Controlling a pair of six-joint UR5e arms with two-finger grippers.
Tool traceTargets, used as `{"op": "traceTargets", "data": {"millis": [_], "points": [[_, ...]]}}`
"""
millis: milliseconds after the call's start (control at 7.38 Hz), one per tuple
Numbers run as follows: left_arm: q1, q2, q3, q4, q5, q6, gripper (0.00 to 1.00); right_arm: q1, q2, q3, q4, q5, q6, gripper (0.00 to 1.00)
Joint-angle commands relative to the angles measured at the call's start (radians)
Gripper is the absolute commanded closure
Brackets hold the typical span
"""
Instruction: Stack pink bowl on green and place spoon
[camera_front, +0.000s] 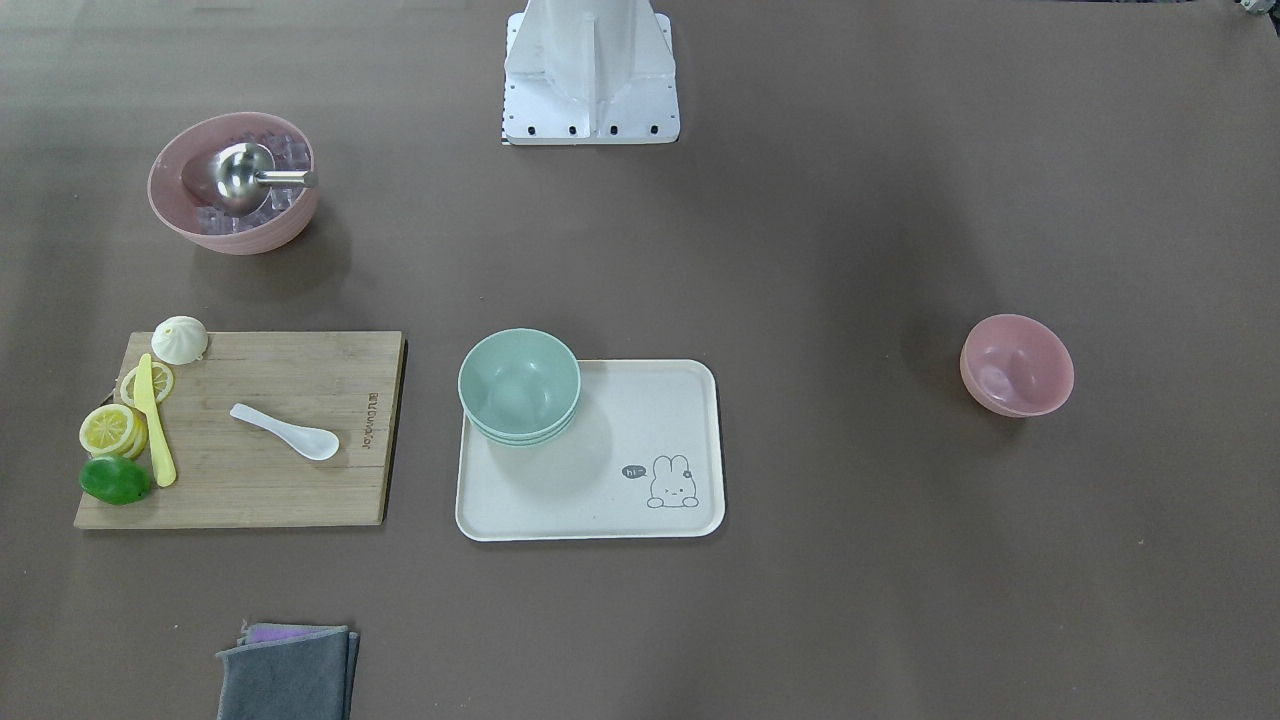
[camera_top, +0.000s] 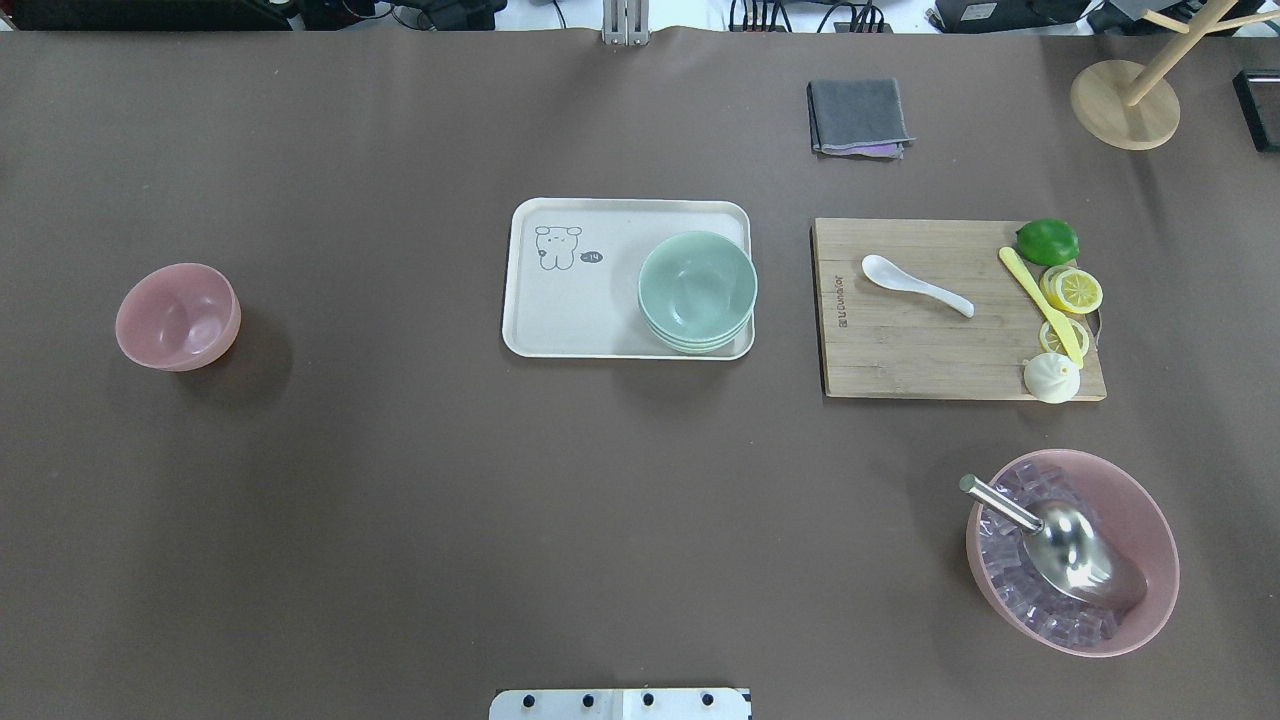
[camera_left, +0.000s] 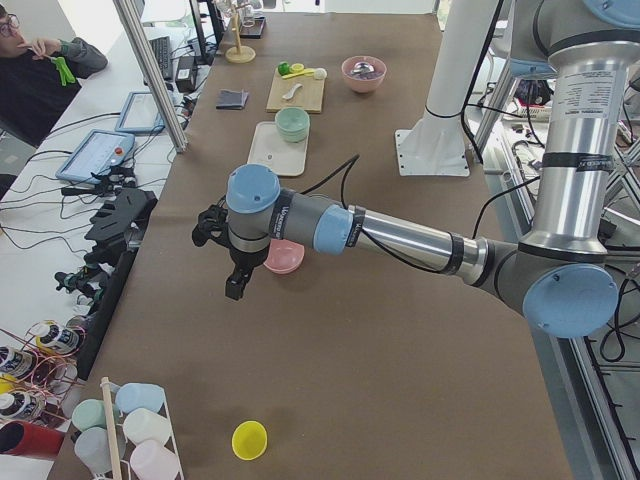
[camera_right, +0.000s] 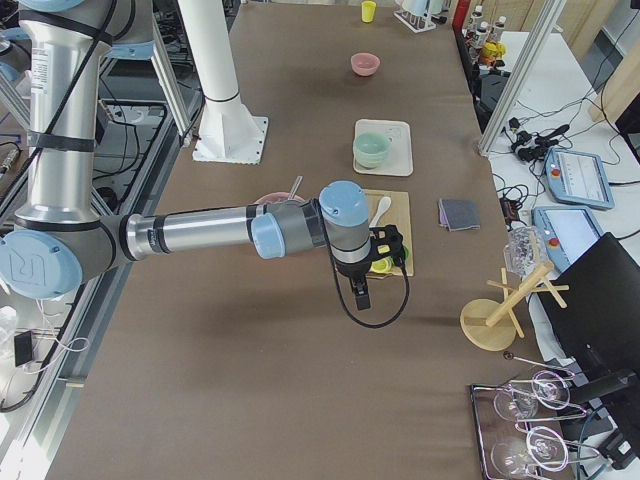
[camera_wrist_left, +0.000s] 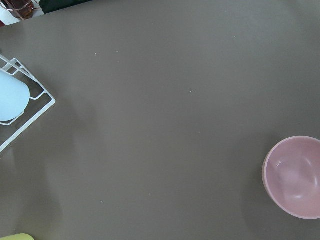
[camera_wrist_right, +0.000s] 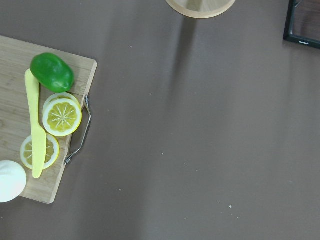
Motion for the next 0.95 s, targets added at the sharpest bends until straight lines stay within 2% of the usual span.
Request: {"op": "traceTargets", "data": {"millis": [0,135,271,542,813], "points": [[0.097,0.002,0.057,-0.089,0.004,-0.016,0.01,-0.067,0.015,-0.005,0.004,-0.001,0.002,0.00],[0.161,0.007,0.085,-0.088,0.008,-0.019,0.01,-0.095,0.019,-0.014,0.004,-0.004,0.004,0.00],[0.189,0.002,0.120,-0.106,0.010,-0.104,0.01,-0.121,0.041,-0.024,0.006,-0.008,0.063,0.00],[0.298,0.002,0.152,-0.219,0.011,-0.331,0.01,-0.176,0.063,-0.024,0.009,-0.009,0.192,0.00],[0.392,-0.007,0.195,-0.333,0.100,-0.479,0.02,-0.211,0.068,-0.024,0.048,-0.029,0.285,0.00]]}}
